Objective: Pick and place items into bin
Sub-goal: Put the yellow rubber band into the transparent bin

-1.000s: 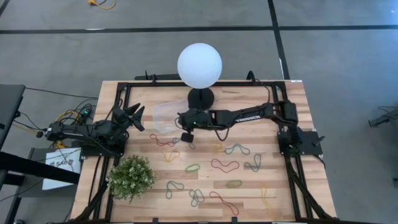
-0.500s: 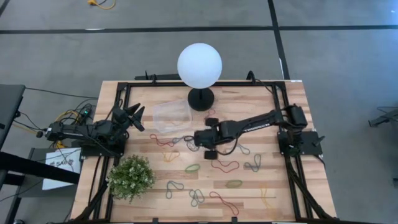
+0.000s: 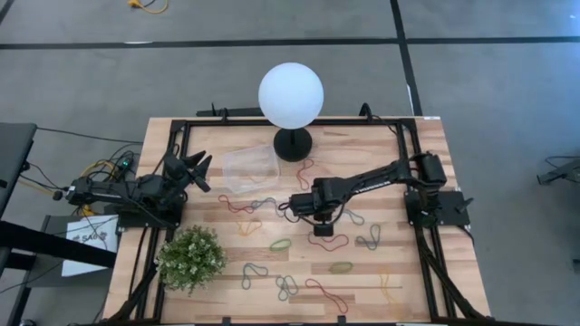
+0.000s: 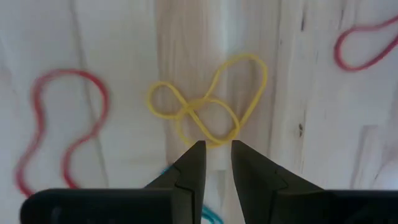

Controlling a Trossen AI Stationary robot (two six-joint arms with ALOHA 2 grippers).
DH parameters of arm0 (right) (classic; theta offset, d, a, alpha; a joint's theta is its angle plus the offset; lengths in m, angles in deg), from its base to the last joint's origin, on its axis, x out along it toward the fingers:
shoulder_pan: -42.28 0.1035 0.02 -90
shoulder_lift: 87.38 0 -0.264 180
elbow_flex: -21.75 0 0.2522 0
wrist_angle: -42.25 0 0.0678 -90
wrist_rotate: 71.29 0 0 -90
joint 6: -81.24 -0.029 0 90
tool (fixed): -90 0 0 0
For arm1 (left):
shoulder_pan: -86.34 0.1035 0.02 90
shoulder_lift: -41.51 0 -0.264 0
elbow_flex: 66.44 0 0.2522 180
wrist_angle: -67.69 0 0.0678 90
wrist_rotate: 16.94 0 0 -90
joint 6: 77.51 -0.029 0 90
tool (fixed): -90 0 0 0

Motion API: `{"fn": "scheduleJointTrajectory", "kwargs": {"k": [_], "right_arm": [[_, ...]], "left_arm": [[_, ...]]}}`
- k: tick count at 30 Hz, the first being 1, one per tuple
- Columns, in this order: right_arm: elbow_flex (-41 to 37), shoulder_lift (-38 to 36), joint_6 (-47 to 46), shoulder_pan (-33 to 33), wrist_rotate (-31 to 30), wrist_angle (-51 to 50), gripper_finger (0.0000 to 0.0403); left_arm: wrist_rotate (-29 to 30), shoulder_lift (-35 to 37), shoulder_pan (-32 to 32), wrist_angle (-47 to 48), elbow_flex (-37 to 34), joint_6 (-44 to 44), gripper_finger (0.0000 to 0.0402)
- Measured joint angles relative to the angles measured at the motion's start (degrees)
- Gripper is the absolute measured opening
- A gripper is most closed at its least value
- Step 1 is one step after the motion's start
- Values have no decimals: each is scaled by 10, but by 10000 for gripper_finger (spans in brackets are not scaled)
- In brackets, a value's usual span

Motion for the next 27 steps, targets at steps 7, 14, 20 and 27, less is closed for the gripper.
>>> {"fn": "scheduleJointTrajectory", "kwargs": {"k": [7, 14, 20, 27], "right_arm": [[-26, 0, 3, -17, 2, 24, 72], [-26, 0, -1, -29, 28, 58, 72], [-27, 11, -1, -33, 47, 53, 72], [-27, 11, -1, -33, 46, 55, 72]], "left_arm": [[-62, 0, 0, 7, 74, -104, 138], [-143, -41, 0, 86, 198, -118, 138], [-182, -196, 0, 199, 314, -123, 138], [-311, -388, 0, 364, 428, -134, 138]]}}
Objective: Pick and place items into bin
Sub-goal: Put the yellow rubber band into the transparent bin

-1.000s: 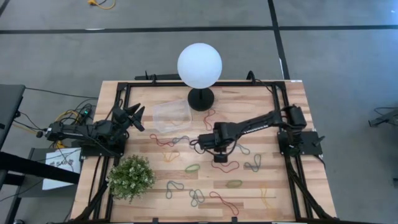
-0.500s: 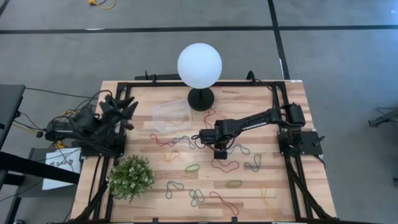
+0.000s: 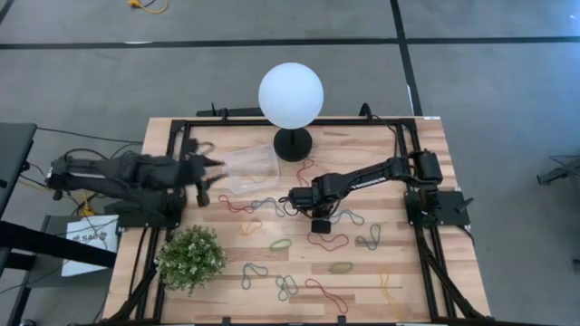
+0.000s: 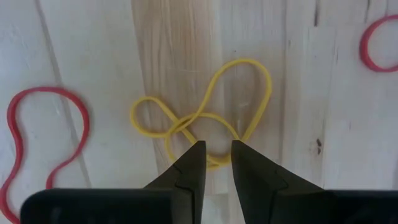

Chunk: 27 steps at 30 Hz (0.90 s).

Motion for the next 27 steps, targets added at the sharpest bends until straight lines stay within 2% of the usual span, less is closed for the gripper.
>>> {"fn": "scheduleJointTrajectory", "kwargs": {"k": [3, 8, 13, 21, 24, 27], "right_arm": [[0, 0, 1, 0, -7, 0, 72], [-1, 0, 5, -4, -18, 2, 72], [-30, 0, 4, -16, -15, 29, 72], [-68, -5, 4, -30, -8, 77, 70], [-70, -6, 5, -29, -8, 92, 57], [-68, -4, 4, -25, -13, 103, 20]], "left_arm": [[-44, -56, 0, 23, 21, -9, 138], [-100, -119, 0, 0, 25, -14, 138], [-109, -157, 0, -1, 25, -7, 138], [-158, -191, 0, -3, 25, 41, 138], [-158, -198, 0, 0, 25, 66, 138], [-158, -202, 0, 0, 25, 67, 138]]}}
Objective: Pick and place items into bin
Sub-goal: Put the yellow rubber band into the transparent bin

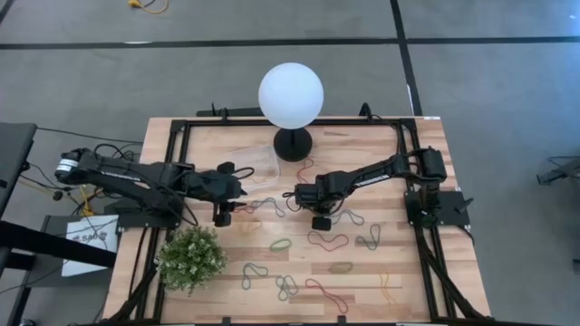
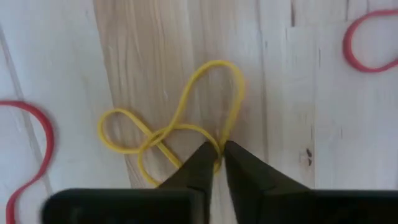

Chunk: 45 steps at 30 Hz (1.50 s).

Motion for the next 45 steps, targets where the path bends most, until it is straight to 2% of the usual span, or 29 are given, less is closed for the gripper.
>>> {"fn": "scheduleJointTrajectory", "kwargs": {"k": [5, 8, 11, 16, 23, 28, 31, 37, 45], "right_arm": [[3, -10, -17, 5, -4, 11, 7], [19, -10, -14, 8, -30, 43, 3], [44, -15, 10, 7, -69, 66, 2], [95, -14, 89, 0, -95, 127, 2], [160, -15, 143, -30, -139, 219, 1], [170, -15, 151, -62, -128, 297, 1], [170, -15, 143, -82, -108, 307, 1], [167, 24, 136, -109, -29, 297, 1], [169, 79, 158, -113, -34, 332, 0]], "left_arm": [[2, 3, 0, 2, 0, -3, 138], [4, 5, 0, 2, 0, -5, 138], [5, 5, 0, 3, 0, -6, 138], [5, 5, 0, 3, 0, -15, 138], [5, 5, 0, 12, 0, -16, 138], [5, 5, 0, 16, 0, -15, 138], [5, 5, 0, 16, 0, -13, 138], [5, 5, 0, 10, 0, -13, 138], [5, 5, 0, 11, 0, -13, 138]]}}
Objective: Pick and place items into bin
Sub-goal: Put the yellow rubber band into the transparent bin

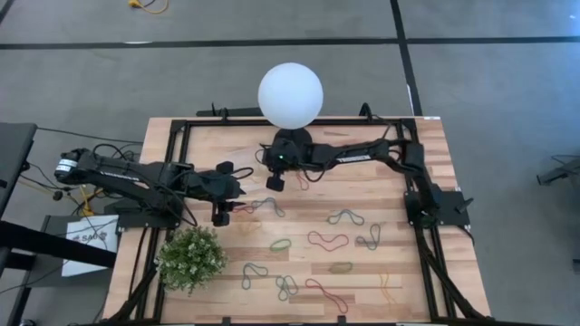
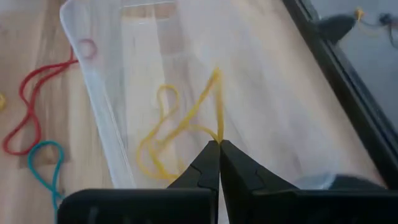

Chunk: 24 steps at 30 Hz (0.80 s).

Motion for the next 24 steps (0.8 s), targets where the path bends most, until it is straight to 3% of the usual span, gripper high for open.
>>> {"fn": "scheduleJointTrajectory", "kwargs": {"k": [12, 24], "right_arm": [[8, 31, 24, 0, -20, -8, 4], [17, 31, 23, 0, -20, -13, 73]], "left_arm": [[0, 0, 0, 0, 0, 0, 138], [22, 0, 0, 0, 0, 0, 138]]}}
